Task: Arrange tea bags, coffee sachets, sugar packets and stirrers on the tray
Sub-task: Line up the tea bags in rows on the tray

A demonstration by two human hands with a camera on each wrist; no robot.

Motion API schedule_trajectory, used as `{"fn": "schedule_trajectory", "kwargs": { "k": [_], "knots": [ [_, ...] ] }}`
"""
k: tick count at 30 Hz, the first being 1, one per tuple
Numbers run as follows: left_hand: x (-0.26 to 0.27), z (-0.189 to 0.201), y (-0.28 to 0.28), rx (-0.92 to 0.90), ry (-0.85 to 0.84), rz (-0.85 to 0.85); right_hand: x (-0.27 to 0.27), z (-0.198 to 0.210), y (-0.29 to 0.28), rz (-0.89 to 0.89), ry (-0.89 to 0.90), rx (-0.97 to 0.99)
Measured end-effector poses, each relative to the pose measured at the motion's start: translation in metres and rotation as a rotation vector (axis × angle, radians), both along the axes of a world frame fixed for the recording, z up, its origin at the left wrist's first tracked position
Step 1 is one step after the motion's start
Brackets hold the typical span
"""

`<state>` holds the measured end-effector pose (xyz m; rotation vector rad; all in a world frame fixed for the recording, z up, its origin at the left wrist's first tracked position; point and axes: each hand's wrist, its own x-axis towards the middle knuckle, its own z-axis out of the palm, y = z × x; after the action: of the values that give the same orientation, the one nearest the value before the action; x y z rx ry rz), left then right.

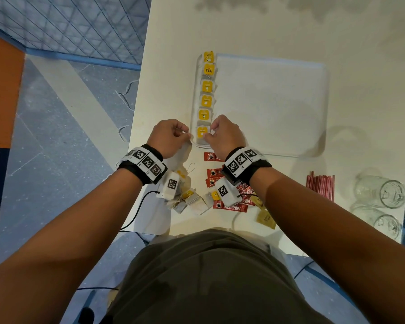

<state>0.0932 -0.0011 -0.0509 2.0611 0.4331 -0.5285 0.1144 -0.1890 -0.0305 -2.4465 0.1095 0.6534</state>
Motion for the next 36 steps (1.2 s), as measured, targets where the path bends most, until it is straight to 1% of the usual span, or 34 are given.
{"fn": "schedule_trajectory", "kwargs": {
  "k": [4, 7, 9, 14, 19, 22, 26, 29, 32, 36],
  "knots": [
    [-0.003, 0.002, 0.003, 0.014, -0.014, -0.043, 0.001, 0.000, -0.003, 0.009, 0.003, 0.017],
    [-0.011, 0.007, 0.011, 0.045, -0.014, -0.110, -0.002, 0.001, -0.010, 0.008, -0.004, 0.067],
    [-0.019, 0.011, 0.017, 0.068, -0.009, -0.171, -0.008, 0.004, -0.015, 0.051, -0.009, 0.111],
    [-0.048, 0.025, 0.030, 0.134, 0.021, -0.335, -0.036, 0.013, -0.032, 0.251, 0.054, 0.190],
    [-0.075, 0.031, 0.036, 0.120, 0.072, -0.454, -0.064, 0.016, -0.048, 0.506, 0.097, 0.107],
    [-0.087, 0.032, 0.032, 0.157, 0.074, -0.518, -0.079, 0.021, -0.052, 0.669, 0.130, 0.036],
    [-0.097, 0.024, 0.028, 0.210, 0.051, -0.504, -0.096, 0.015, -0.051, 0.790, 0.120, -0.062],
    [-0.101, 0.020, 0.026, 0.197, 0.029, -0.456, -0.106, 0.006, -0.049, 0.853, 0.067, -0.113],
    [-0.102, 0.021, 0.024, 0.116, 0.032, -0.383, -0.109, 0.004, -0.047, 0.866, 0.017, -0.112],
    [-0.100, 0.026, 0.022, 0.109, 0.051, -0.357, -0.112, 0.003, -0.047, 0.840, 0.022, -0.082]
  ]
}}
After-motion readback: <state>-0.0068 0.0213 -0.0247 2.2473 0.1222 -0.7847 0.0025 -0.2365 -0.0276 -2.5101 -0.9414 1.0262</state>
